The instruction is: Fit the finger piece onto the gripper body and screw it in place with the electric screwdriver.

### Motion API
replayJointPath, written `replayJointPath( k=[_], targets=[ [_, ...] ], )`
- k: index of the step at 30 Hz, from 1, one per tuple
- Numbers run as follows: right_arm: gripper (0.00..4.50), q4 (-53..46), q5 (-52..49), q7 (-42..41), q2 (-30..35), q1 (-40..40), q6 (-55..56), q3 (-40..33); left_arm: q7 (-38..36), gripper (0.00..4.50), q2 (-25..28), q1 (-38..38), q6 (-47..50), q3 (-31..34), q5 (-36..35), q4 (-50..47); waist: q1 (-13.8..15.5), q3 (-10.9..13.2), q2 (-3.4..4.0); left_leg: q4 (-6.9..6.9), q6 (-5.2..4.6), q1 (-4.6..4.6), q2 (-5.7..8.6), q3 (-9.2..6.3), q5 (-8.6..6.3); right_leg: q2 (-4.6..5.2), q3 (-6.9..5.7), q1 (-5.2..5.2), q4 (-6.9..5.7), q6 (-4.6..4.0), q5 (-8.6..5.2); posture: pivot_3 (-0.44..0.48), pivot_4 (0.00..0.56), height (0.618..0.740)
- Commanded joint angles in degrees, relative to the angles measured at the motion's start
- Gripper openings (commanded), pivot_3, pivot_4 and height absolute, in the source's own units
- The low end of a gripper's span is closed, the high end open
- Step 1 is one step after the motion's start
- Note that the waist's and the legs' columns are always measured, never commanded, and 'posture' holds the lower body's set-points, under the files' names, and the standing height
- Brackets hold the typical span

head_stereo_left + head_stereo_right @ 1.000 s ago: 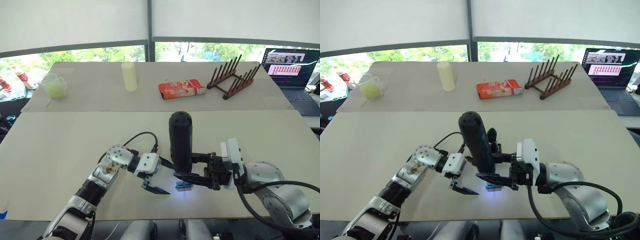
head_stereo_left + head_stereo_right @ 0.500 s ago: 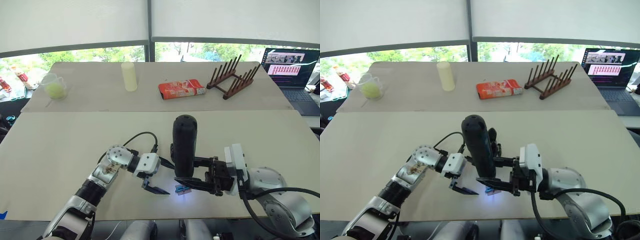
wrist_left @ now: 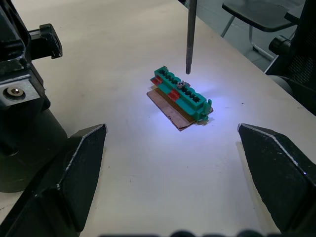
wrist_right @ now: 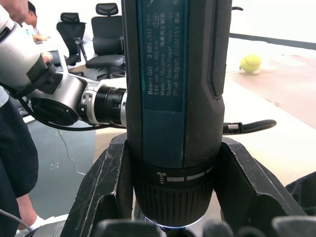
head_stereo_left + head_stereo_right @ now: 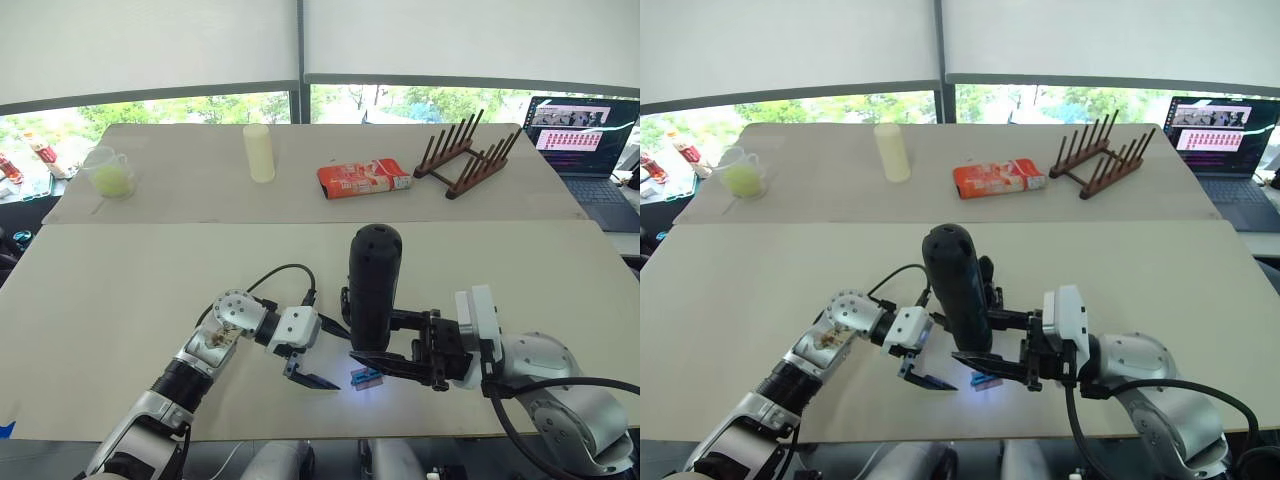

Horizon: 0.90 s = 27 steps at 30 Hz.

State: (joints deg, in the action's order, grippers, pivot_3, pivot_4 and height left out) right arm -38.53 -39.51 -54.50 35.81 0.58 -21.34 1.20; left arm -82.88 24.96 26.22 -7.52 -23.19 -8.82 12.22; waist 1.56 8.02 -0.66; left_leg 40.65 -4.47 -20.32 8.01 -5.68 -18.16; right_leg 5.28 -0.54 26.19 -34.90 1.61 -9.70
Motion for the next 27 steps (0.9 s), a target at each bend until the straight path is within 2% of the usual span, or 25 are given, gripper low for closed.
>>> replayJointPath(
  k=[1, 27],
  targets=[
    [1.90, -1.6, -0.4, 0.1, -0.8, -0.5, 2.6, -1.0, -0.5, 4.50, -0.1, 0.7, -0.6, 0.1, -0.8, -0.8, 0.0, 0.0, 0.00, 0.00, 0.00, 0.00, 0.00, 0.00, 0.00, 0.00, 0.00, 0.00, 0.00, 0.00, 0.00, 0.000, 0.150, 0.740],
    [1.90, -0.4, 1.0, -0.7, -1.3, -0.3, 2.3, -0.9, -0.3, 4.50, -0.4, 1.3, -0.9, 0.3, -0.6, -0.1, 0.0, 0.0, 0.00, 0.00, 0.00, 0.00, 0.00, 0.00, 0.00, -0.01, 0.00, 0.01, -0.01, 0.00, 0.00, 0.000, 0.150, 0.740]
  ],
)
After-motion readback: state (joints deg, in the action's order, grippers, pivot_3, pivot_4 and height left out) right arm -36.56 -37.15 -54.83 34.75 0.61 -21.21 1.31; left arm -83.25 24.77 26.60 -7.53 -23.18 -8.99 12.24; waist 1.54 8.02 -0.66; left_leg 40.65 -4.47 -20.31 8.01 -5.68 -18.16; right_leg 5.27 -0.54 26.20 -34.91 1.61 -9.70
